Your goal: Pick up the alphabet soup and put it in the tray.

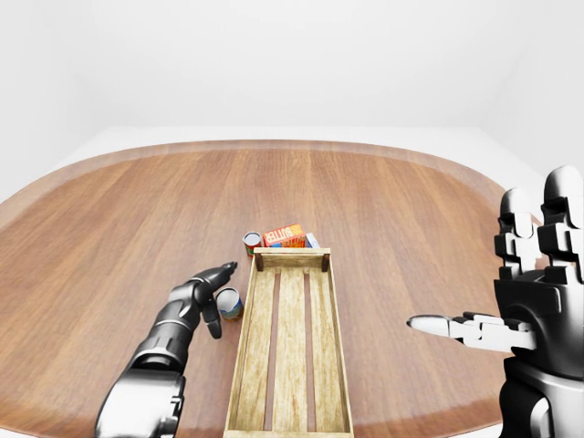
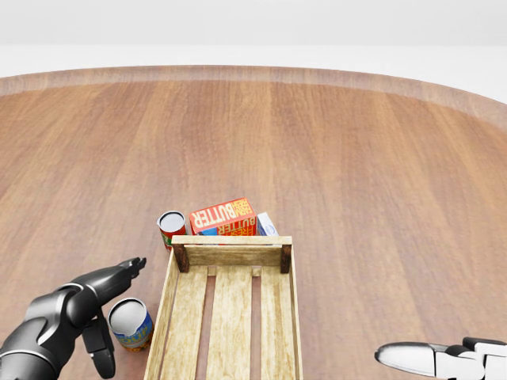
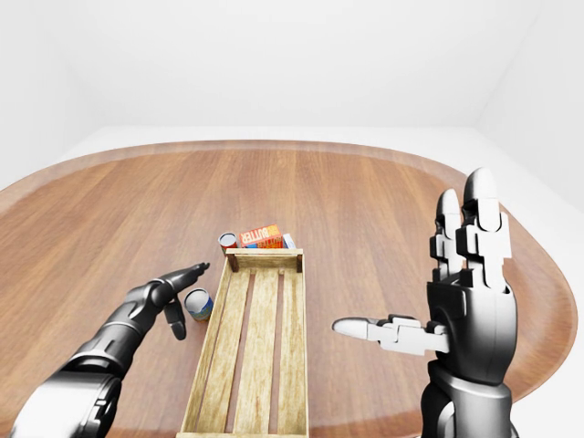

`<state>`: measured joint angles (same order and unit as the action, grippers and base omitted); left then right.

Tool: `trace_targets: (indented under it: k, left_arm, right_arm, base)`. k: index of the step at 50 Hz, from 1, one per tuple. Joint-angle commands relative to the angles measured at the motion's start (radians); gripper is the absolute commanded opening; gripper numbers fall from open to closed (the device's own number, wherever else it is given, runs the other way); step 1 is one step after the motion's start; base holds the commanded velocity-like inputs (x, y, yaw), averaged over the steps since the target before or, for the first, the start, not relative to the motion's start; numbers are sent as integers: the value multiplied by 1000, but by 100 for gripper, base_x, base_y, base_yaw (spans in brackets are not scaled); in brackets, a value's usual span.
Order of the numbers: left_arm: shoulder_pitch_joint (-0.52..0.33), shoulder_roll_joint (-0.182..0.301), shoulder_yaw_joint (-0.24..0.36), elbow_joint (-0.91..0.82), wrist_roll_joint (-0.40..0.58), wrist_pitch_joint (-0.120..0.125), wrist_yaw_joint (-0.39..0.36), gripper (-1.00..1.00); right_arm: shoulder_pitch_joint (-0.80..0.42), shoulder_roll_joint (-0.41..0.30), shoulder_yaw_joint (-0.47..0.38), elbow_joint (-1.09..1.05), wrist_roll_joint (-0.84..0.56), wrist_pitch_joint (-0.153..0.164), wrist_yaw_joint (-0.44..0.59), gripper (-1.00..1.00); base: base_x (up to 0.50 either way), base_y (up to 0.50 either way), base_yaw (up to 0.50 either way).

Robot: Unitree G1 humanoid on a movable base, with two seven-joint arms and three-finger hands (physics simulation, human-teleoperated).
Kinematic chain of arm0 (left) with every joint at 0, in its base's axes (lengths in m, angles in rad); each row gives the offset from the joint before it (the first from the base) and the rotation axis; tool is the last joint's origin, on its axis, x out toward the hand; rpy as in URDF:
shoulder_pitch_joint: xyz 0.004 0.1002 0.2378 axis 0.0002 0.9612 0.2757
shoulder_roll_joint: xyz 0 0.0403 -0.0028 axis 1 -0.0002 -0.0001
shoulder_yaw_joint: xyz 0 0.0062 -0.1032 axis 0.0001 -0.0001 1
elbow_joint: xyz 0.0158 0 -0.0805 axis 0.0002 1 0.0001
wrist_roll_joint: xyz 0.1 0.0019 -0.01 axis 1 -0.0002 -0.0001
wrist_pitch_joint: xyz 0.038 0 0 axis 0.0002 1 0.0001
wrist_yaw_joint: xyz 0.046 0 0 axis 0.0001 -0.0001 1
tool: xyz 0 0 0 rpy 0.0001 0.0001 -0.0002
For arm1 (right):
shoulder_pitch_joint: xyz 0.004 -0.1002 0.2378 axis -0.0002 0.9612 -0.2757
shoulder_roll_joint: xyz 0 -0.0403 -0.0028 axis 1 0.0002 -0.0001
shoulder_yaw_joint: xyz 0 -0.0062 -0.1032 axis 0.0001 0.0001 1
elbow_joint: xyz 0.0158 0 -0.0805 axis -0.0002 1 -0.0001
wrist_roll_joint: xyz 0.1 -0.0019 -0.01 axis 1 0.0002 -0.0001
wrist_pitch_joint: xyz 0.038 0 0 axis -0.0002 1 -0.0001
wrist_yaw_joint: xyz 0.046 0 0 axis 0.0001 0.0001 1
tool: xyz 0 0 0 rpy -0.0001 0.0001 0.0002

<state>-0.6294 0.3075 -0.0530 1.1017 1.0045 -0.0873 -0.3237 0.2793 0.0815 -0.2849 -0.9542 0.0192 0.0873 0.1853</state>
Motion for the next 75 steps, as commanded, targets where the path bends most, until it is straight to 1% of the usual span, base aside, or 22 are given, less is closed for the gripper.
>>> trace_targets:
  k: [1,8,12,31,34,36,38,41,42,43,45,46,49,50,57,59,62,63,64,75]
  left_arm:
    - [-5,-5,-7,22,4,0,10,100]
    - [8,-1,-2,-6,-2,0,0,100]
    - [18,3,4,-29,-8,0,-13,100]
    - [18,3,5,-30,-8,0,-14,100]
    - [-11,-4,-6,48,4,0,21,100]
    - [-17,-7,-9,72,4,0,26,100]
    - [-17,-4,-5,49,-5,0,-2,100]
    - [-25,-5,-9,67,-2,0,3,100]
    - [-28,-9,-14,92,4,0,25,100]
    - [-31,-10,-14,98,3,0,27,100]
    - [-32,-8,-9,79,-6,0,4,100]
    - [-29,-11,-16,94,2,0,23,100]
    - [-29,-14,-22,106,11,0,35,100]
    - [-29,-13,-20,99,9,0,26,100]
    - [-32,-18,-22,118,10,0,41,100]
    - [-34,-16,-17,102,2,0,19,100]
    - [-38,-17,-17,111,0,0,17,100]
    - [-40,-18,-18,115,0,0,18,100]
    - [-41,-22,-23,134,6,0,34,100]
    - [-54,-28,-23,170,-2,0,35,100]
  right_arm:
    - [6,4,-6,-1,2,0,4,100]
    - [9,8,0,-10,1,0,5,100]
    - [5,0,20,15,-33,0,-8,100]
    - [5,-1,21,15,-33,0,-9,100]
    - [5,1,5,-3,-17,0,-5,100]
    - [7,2,1,-13,-15,0,-2,100]
    - [7,5,-3,-15,-11,0,1,100]
    - [7,7,-6,-20,-8,0,3,100]
    - [8,8,-8,-20,-6,0,4,100]
    - [8,9,-10,-19,-6,0,5,100]
    - [11,11,-12,-16,-3,0,7,100]
    - [13,12,-10,-15,-3,0,8,100]
    - [18,15,-11,-13,0,0,10,100]
    - [19,16,-14,-14,3,0,11,100]
    - [28,19,2,-15,-5,0,14,100]
    - [31,20,-4,-20,0,0,15,100]
    - [34,22,-4,-24,-1,0,16,100]
    - [36,23,-3,-25,-2,0,16,100]
    - [38,24,-3,-26,-4,0,17,100]
    - [32,24,-7,-32,-8,0,19,100]
  base:
    - [0,0,0]
    - [0,0,0]
    - [0,0,0]
    - [0,0,0]
    - [0,0,0]
    - [0,0,0]
    - [0,0,0]
    - [0,0,0]
    - [0,0,0]
    - [0,0,0]
    - [0,0,0]
    - [0,0,0]
    - [0,0,0]
    - [0,0,0]
    - [0,0,0]
    - [0,0,0]
    - [0,0,0]
    - [0,0,0]
    - [0,0,0]
    - [0,0,0]
